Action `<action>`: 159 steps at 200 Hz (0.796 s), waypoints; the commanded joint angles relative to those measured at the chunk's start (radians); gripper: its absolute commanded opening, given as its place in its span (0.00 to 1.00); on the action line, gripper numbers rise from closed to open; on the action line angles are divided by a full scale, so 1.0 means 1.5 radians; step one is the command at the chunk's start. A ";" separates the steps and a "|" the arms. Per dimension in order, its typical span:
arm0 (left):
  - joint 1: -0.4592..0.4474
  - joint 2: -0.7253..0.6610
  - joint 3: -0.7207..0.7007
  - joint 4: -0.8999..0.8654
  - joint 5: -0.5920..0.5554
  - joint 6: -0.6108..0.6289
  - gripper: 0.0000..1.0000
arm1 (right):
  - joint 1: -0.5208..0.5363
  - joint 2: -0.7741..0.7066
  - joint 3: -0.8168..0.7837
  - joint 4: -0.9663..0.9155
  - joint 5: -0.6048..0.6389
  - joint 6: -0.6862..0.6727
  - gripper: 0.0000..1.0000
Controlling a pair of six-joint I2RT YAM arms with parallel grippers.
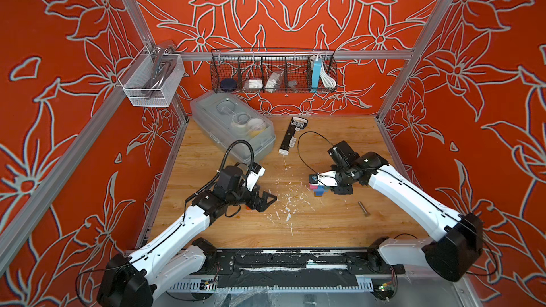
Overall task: Assemble a spoon with lego
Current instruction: Assemble the lego brick with the lego brick.
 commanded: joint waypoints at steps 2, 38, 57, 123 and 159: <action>-0.044 0.003 -0.012 0.077 -0.038 0.048 0.98 | -0.004 0.036 0.029 -0.004 -0.022 -0.051 0.00; -0.058 0.020 -0.009 0.077 -0.047 0.059 0.98 | -0.008 0.087 0.080 -0.030 -0.022 -0.054 0.00; -0.062 0.021 -0.010 0.078 -0.050 0.060 0.98 | -0.015 0.102 0.091 -0.032 -0.015 -0.055 0.00; -0.069 0.031 -0.009 0.077 -0.062 0.067 0.98 | -0.018 0.122 0.098 -0.075 -0.001 -0.020 0.00; -0.070 0.031 -0.006 0.072 -0.061 0.068 0.98 | -0.018 0.137 0.100 -0.069 -0.001 -0.014 0.00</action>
